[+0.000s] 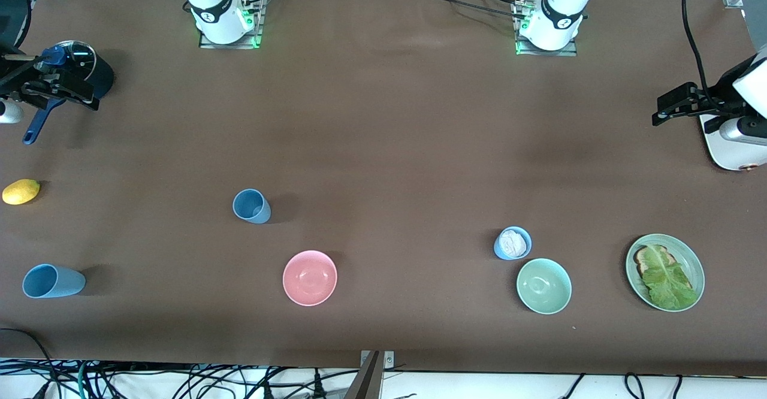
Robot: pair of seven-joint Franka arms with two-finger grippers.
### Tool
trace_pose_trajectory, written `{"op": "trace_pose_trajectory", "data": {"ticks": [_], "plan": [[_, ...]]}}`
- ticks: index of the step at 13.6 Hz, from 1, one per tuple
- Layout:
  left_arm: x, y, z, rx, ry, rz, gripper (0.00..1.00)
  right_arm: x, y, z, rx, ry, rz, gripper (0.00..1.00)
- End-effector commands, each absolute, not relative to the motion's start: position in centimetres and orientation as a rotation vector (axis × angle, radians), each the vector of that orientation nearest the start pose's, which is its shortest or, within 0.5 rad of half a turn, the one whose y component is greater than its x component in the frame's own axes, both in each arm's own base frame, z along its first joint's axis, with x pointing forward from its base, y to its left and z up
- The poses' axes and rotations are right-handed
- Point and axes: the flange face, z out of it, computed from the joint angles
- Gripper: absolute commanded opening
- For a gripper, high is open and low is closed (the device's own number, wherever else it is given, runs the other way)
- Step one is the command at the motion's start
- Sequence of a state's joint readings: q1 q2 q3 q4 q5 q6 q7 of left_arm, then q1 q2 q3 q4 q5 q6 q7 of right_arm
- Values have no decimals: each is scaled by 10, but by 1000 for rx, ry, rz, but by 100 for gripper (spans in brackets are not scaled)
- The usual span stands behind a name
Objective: Stack blue cups with both arms
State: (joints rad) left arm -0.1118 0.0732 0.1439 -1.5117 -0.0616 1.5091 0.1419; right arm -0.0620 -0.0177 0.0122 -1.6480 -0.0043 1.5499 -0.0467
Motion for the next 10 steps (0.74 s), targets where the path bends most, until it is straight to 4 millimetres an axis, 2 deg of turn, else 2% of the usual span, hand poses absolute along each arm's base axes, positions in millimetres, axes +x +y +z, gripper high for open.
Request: {"op": "trace_pose_trajectory", "data": {"ticks": [1,4,6,8,10], "plan": [[568,6,607,-3182,212,100,100,542,-30,601,-3123,-5,135,100],[571,-4,612,-3184,237,71,100,542,-29,601,-3123,-7,135,100],[576,-8,607,-3191,232,83,100,542,-30,601,-3123,-2,135,100],[580,-25,598,-3186,270,109,100,542,-32,601,-3123,2,135,100],[593,-45,589,-3160,320,120,100,542,-37,601,-3122,17,138,100]]}}
